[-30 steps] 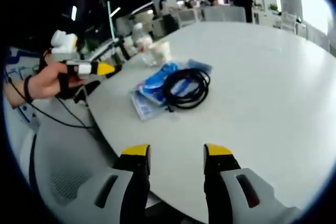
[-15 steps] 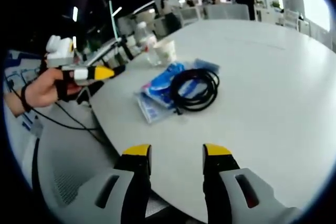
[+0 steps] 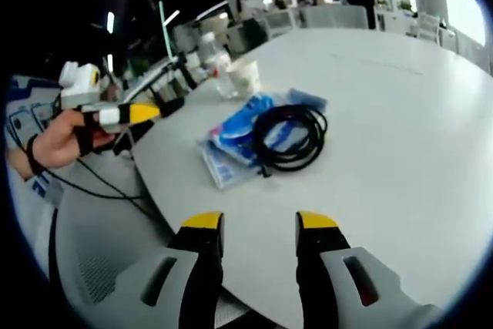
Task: Arrange the tabletop items into an orderly group along one side of the table until the central work area is clear of visible clutter.
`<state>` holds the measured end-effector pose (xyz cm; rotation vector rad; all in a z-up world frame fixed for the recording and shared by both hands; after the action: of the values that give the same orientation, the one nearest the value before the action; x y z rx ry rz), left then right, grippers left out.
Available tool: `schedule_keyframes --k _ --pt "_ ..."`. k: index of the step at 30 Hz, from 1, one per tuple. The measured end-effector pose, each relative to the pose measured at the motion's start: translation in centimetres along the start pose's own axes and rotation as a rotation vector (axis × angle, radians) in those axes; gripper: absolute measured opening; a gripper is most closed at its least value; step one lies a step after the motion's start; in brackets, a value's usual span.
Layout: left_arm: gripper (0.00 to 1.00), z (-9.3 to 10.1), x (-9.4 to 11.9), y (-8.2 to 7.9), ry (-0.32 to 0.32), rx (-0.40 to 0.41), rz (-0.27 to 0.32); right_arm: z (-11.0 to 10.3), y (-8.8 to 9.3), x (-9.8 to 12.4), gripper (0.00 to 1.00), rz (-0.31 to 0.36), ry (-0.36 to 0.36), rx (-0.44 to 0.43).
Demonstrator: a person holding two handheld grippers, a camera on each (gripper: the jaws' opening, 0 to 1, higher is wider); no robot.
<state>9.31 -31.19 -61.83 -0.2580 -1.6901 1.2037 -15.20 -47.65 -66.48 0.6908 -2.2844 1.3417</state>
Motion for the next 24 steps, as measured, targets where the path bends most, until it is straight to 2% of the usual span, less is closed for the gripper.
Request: schedule_keyframes --k 6,9,11,17,24 --pt "0.31 0.1 0.1 -0.1 0.013 -0.014 0.004 0.1 -0.1 -0.4 0.34 -0.009 -0.002 -0.009" --pt "0.34 0.0 0.1 -0.1 0.016 -0.011 0.004 0.2 -0.4 -0.6 0.34 -0.007 -0.004 -0.014" --pt "0.35 -0.1 0.2 -0.1 0.011 -0.045 0.013 0.3 -0.8 -0.9 0.33 -0.004 -0.006 -0.019" --pt "0.36 0.4 0.5 -0.1 0.027 -0.071 0.026 0.6 -1.7 -1.5 0.32 0.0 -0.01 -0.025" --pt "0.36 0.1 0.6 -0.3 0.028 -0.064 0.025 0.9 -2.7 -2.4 0.32 0.008 -0.012 -0.035"
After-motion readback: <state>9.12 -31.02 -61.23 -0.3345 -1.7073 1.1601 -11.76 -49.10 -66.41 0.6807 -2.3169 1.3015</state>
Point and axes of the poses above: the point that each gripper's makers call its tool centre point, and the gripper's own axes: x roughly backward along the fingers, z roughly to its right, y roughly out of its underside, the point moved 8 cm from there along x, roughly backward along the fingers, and after that the axes turned 14 degrees about -y, right-handed, at the moved point
